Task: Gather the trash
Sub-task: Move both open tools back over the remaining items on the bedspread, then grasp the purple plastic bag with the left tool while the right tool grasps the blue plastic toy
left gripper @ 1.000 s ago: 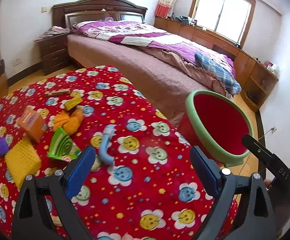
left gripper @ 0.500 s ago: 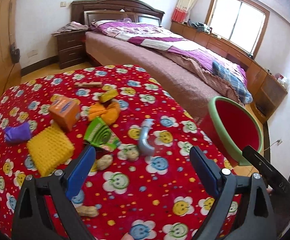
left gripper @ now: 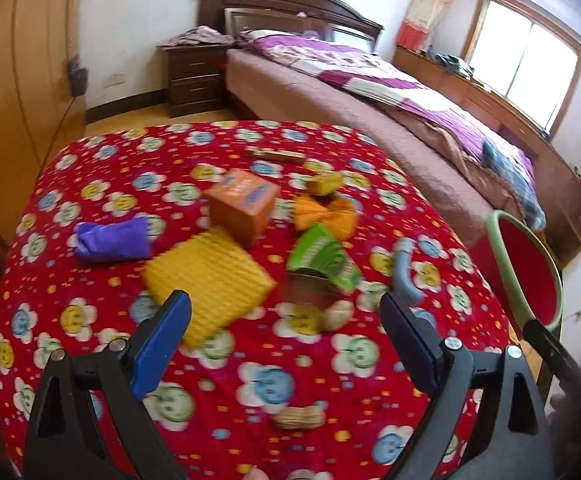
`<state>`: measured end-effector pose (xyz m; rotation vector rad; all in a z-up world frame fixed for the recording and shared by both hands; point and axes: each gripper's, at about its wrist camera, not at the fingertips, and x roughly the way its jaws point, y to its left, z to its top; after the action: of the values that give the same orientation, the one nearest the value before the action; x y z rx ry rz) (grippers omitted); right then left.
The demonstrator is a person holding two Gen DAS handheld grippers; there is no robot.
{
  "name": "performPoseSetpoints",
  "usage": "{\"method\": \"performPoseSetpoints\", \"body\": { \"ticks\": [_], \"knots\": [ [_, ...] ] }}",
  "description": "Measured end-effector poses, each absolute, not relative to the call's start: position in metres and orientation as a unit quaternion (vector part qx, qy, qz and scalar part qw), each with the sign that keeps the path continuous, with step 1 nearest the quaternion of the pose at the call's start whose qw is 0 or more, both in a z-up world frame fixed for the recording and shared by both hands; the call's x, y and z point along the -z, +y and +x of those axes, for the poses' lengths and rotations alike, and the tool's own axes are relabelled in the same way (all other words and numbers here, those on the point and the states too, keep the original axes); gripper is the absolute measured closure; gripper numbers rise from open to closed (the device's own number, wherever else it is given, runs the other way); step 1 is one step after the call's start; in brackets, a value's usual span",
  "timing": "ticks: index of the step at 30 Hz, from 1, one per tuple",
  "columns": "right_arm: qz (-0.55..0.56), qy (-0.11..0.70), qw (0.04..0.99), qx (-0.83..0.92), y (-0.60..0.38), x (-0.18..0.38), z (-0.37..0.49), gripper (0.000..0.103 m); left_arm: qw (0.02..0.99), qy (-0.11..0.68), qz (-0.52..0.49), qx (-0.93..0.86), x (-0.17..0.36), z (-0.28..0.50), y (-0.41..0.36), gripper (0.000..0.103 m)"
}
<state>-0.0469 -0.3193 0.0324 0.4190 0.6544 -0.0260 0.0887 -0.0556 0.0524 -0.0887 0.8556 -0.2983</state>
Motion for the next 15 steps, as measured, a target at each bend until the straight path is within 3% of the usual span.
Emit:
{"method": "performPoseSetpoints", "body": {
  "ticks": [15],
  "knots": [
    [0.198,0.34,0.919,-0.009,-0.3,-0.026,-0.036,0.028,0.906,0.419,-0.056,0.013,-0.06,0.14,0.04,0.009]
  ]
}}
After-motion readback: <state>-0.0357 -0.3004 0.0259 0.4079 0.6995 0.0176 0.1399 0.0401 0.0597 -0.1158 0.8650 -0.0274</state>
